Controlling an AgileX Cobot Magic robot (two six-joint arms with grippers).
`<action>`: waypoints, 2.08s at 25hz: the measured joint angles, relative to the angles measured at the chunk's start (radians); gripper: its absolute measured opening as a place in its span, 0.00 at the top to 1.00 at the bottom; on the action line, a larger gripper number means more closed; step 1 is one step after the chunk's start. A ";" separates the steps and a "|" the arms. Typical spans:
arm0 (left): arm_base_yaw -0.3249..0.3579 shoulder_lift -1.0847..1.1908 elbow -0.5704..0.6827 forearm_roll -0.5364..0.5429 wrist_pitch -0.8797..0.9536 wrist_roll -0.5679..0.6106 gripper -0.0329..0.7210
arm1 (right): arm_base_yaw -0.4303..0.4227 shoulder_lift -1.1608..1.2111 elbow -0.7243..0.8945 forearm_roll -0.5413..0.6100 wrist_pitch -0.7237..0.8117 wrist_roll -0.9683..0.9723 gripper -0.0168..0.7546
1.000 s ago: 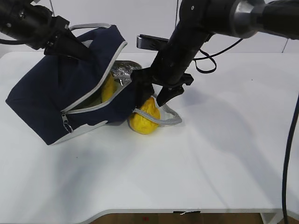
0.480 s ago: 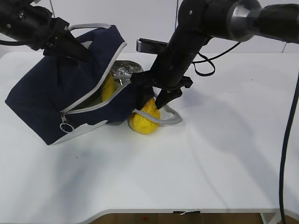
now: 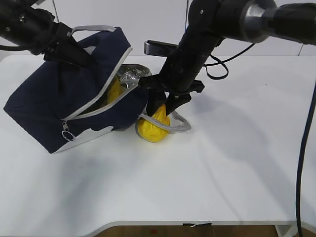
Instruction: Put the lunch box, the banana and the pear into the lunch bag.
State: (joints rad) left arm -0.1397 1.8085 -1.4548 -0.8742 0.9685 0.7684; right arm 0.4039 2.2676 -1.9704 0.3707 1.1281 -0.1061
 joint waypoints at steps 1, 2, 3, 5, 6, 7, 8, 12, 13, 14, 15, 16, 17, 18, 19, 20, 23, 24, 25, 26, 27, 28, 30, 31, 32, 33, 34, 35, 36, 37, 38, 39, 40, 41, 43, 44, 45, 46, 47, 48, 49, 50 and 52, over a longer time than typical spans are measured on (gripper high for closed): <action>0.000 0.000 0.000 0.000 0.000 0.000 0.97 | 0.000 0.000 0.000 -0.002 0.002 0.000 0.51; 0.000 0.000 0.000 0.002 0.000 0.000 0.97 | 0.000 0.000 -0.002 -0.002 0.002 0.000 0.53; 0.000 0.000 0.000 0.002 0.000 0.000 0.97 | 0.000 0.000 -0.005 -0.004 0.007 0.000 0.54; 0.000 0.000 0.000 0.002 0.000 0.000 0.97 | 0.000 0.000 -0.017 -0.007 0.015 0.000 0.56; 0.000 0.000 0.000 0.002 0.000 0.000 0.97 | 0.000 0.002 -0.025 -0.014 0.023 0.000 0.57; 0.000 0.000 0.000 0.004 0.000 0.000 0.97 | 0.000 0.002 -0.037 -0.019 0.030 0.000 0.58; 0.000 0.000 0.000 0.004 0.000 0.000 0.97 | 0.000 0.002 -0.054 -0.022 0.039 0.000 0.58; 0.000 0.000 0.000 0.008 0.000 0.000 0.97 | 0.000 0.002 -0.134 -0.027 0.087 0.000 0.59; 0.000 0.000 0.000 0.010 0.000 0.000 0.97 | 0.000 0.002 -0.153 -0.032 0.093 0.000 0.59; 0.000 0.000 0.000 0.012 0.000 0.000 0.97 | 0.000 0.003 -0.170 -0.037 0.102 0.000 0.59; 0.000 0.000 0.000 0.012 0.000 0.000 0.97 | 0.000 0.003 -0.189 -0.048 0.109 0.000 0.59; 0.000 0.000 0.000 0.012 0.000 0.000 0.97 | 0.000 0.003 -0.208 -0.060 0.112 0.002 0.59; 0.000 0.000 0.000 0.012 0.000 0.000 0.97 | 0.000 0.003 -0.223 -0.073 0.114 0.004 0.59; 0.000 0.000 0.000 0.012 0.000 0.000 0.97 | 0.000 0.003 -0.239 -0.087 0.116 0.009 0.59; 0.000 0.000 0.000 0.012 0.000 0.000 0.97 | 0.000 0.003 -0.255 -0.104 0.116 0.015 0.59; 0.000 0.000 0.000 0.012 0.000 0.000 0.97 | 0.000 0.003 -0.268 -0.122 0.116 0.025 0.59; 0.000 0.000 0.000 0.012 0.000 -0.001 0.97 | 0.000 0.003 -0.291 -0.146 0.116 0.045 0.59; 0.000 0.000 0.000 0.012 0.000 -0.001 0.97 | 0.000 0.003 -0.295 -0.146 0.116 0.046 0.59; 0.004 0.000 0.000 0.004 0.000 -0.001 0.97 | 0.000 0.003 -0.300 -0.140 0.118 0.046 0.59; 0.009 0.000 0.000 -0.009 0.000 -0.001 0.97 | 0.000 0.003 -0.305 -0.129 0.117 0.048 0.59; 0.015 0.000 0.000 -0.023 -0.002 -0.001 0.97 | 0.000 0.003 -0.307 -0.112 0.117 0.048 0.59; 0.023 0.000 0.000 -0.044 -0.002 -0.002 0.97 | 0.000 0.003 -0.308 -0.095 0.117 0.048 0.59; 0.034 0.000 0.000 -0.081 -0.002 -0.002 0.97 | 0.000 0.003 -0.308 -0.040 0.118 0.050 0.59; 0.038 0.000 0.000 -0.097 -0.002 -0.002 0.97 | 0.000 0.003 -0.308 -0.017 0.118 0.050 0.59; 0.042 0.000 0.000 -0.109 -0.002 -0.004 0.97 | 0.000 0.003 -0.308 0.008 0.118 0.050 0.59; 0.045 0.000 0.000 -0.118 -0.002 -0.004 0.97 | 0.000 0.003 -0.308 0.033 0.118 0.050 0.59; 0.045 0.000 0.000 -0.125 -0.002 -0.004 0.97 | 0.000 0.003 -0.308 0.053 0.120 0.050 0.59; 0.045 0.000 0.000 -0.137 -0.004 -0.004 0.97 | 0.000 0.003 -0.308 0.080 0.120 0.050 0.59; 0.045 0.000 0.000 -0.149 -0.004 -0.004 0.97 | 0.000 0.003 -0.308 0.108 0.120 0.047 0.59; 0.045 0.000 0.000 -0.159 -0.006 -0.004 0.97 | 0.000 0.003 -0.308 0.136 0.120 0.047 0.59; 0.045 0.000 0.000 -0.169 -0.006 -0.004 0.97 | 0.000 0.003 -0.308 0.158 0.120 0.043 0.59; 0.045 0.000 0.000 -0.178 -0.008 -0.004 0.97 | 0.000 0.003 -0.308 0.184 0.115 0.039 0.59; 0.045 0.000 0.000 -0.185 -0.009 -0.004 0.97 | 0.000 0.003 -0.308 0.210 0.107 0.034 0.59; 0.045 0.000 0.000 -0.189 -0.012 -0.004 0.97 | 0.000 0.003 -0.308 0.230 0.087 0.028 0.59; 0.045 0.000 0.000 -0.199 -0.015 -0.004 0.97 | 0.000 0.003 -0.308 0.260 0.046 0.018 0.59; 0.045 0.000 0.000 -0.204 -0.018 -0.004 0.97 | 0.000 0.003 -0.308 0.265 0.029 0.016 0.59; 0.045 0.000 0.000 -0.204 -0.020 -0.004 0.97 | 0.000 0.003 -0.308 0.266 0.010 0.014 0.59; 0.045 0.000 0.000 -0.206 -0.022 -0.004 0.97 | 0.000 0.005 -0.308 0.273 -0.006 0.014 0.59; 0.045 0.000 0.000 -0.207 -0.023 -0.004 0.97 | 0.000 0.007 -0.309 0.281 -0.014 0.014 0.59; 0.045 0.000 0.000 -0.207 -0.026 -0.004 0.97 | 0.000 0.012 -0.309 0.290 -0.022 0.013 0.59; 0.045 0.000 0.000 -0.207 -0.028 -0.004 0.97 | 0.000 0.020 -0.309 0.304 -0.026 0.013 0.59; 0.045 0.000 0.000 -0.208 -0.028 -0.004 0.97 | 0.000 0.030 -0.309 0.319 -0.031 0.013 0.59; 0.045 0.000 0.000 -0.208 -0.031 -0.004 0.97 | 0.000 0.052 -0.309 0.354 -0.041 0.009 0.59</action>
State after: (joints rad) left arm -0.0951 1.8085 -1.4548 -1.0827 0.9377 0.7643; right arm 0.4039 2.3197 -2.2795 0.7243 1.0873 -0.0969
